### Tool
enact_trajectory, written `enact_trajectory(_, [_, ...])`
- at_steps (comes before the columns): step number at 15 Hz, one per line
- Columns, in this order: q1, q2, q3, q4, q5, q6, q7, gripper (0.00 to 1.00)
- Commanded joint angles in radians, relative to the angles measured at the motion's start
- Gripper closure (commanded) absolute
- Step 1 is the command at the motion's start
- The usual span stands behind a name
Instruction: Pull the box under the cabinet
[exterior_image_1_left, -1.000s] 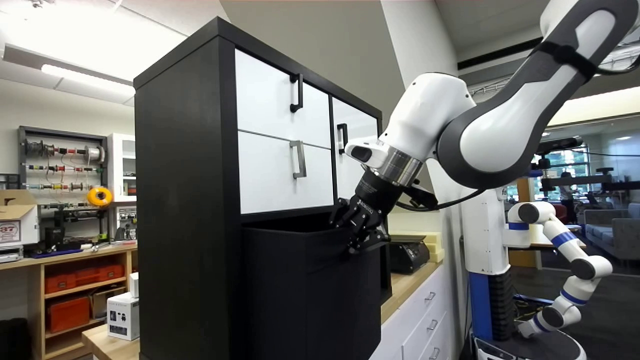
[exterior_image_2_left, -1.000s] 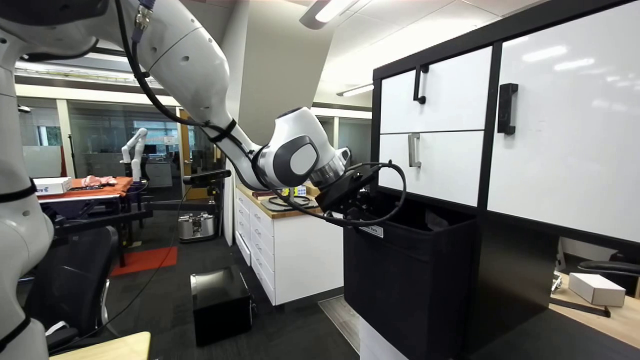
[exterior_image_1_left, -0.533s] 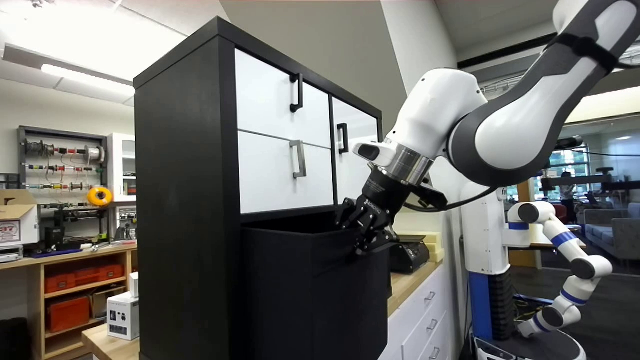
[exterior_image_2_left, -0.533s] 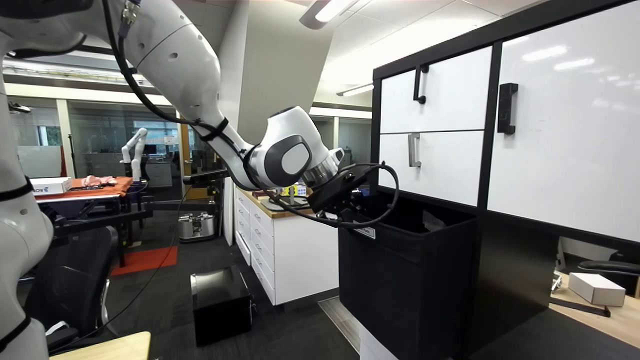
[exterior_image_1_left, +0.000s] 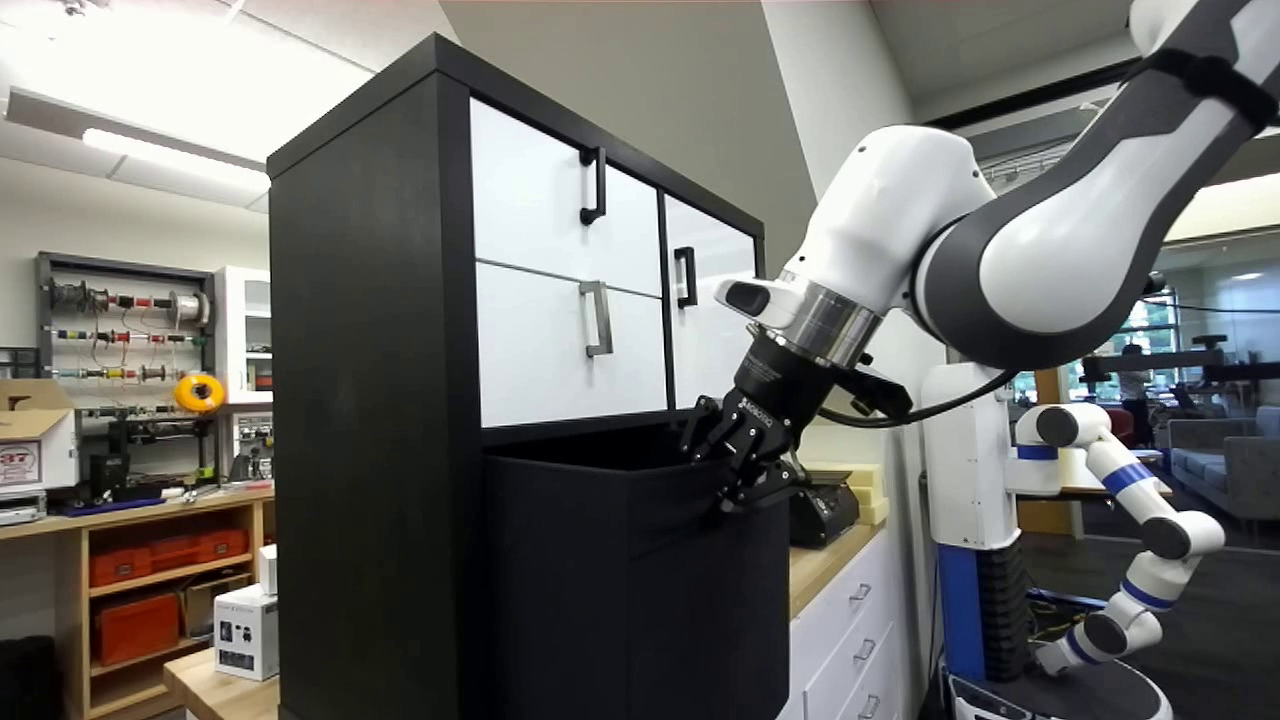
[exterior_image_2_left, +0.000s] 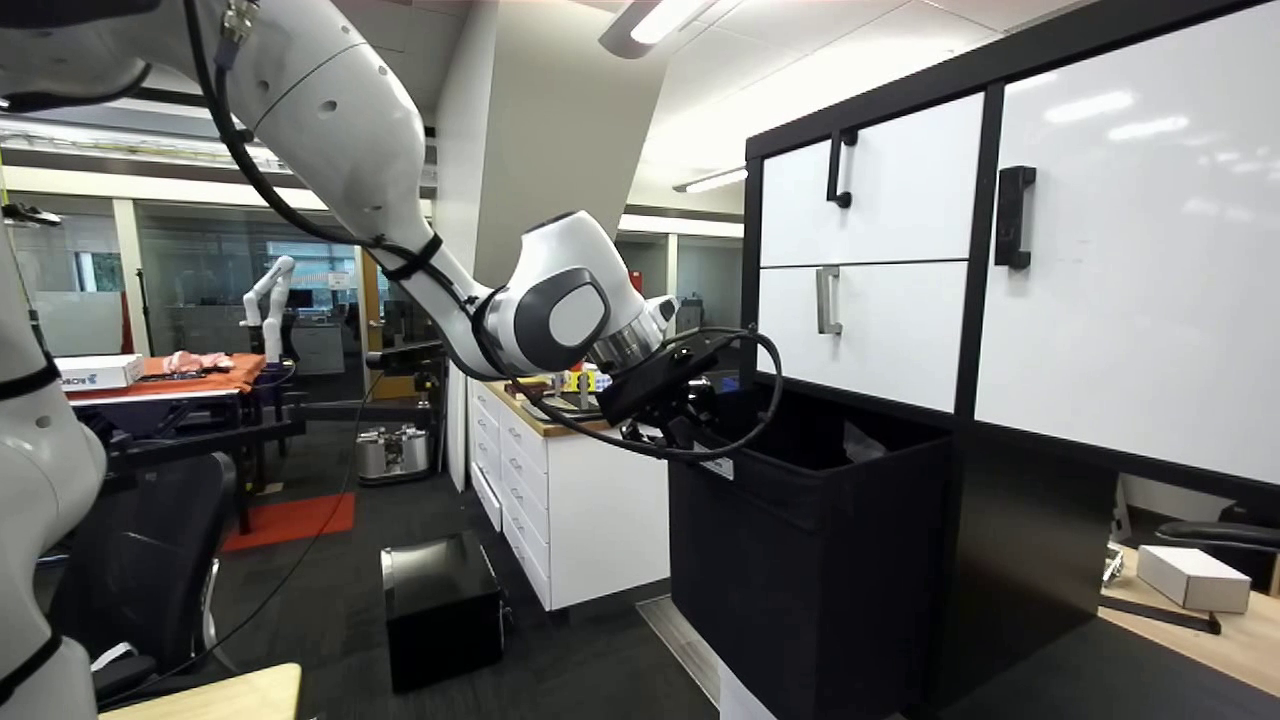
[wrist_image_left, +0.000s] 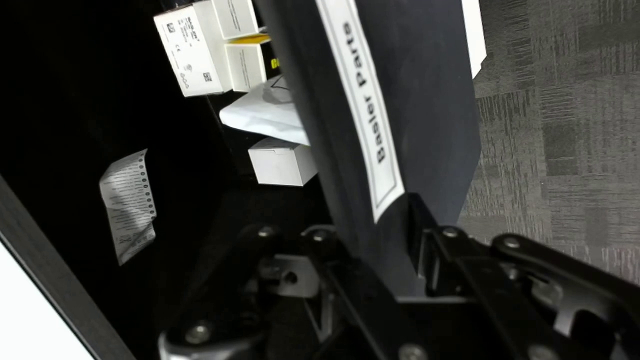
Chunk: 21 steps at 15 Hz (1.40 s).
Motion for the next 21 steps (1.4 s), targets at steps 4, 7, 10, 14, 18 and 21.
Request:
enact_trajectory(4, [0.006,-0.094,0.010,-0.081,0.015,-0.041,0.055,0.95])
enact_trajectory(7, [0.008,-0.098,0.010,-0.086,0.018,-0.040,0.050,0.95])
enact_trajectory(10, [0.012,-0.107,0.011,-0.097,0.034,-0.043,0.045,0.95])
enact_trajectory(14, [0.011,-0.125,0.013,-0.117,0.045,-0.046,0.042,0.95])
enact_trajectory(18, [0.009,-0.140,0.014,-0.136,0.046,-0.048,0.044,0.95])
enact_trajectory(21, [-0.001,-0.138,0.019,-0.125,0.017,-0.047,0.058,0.55])
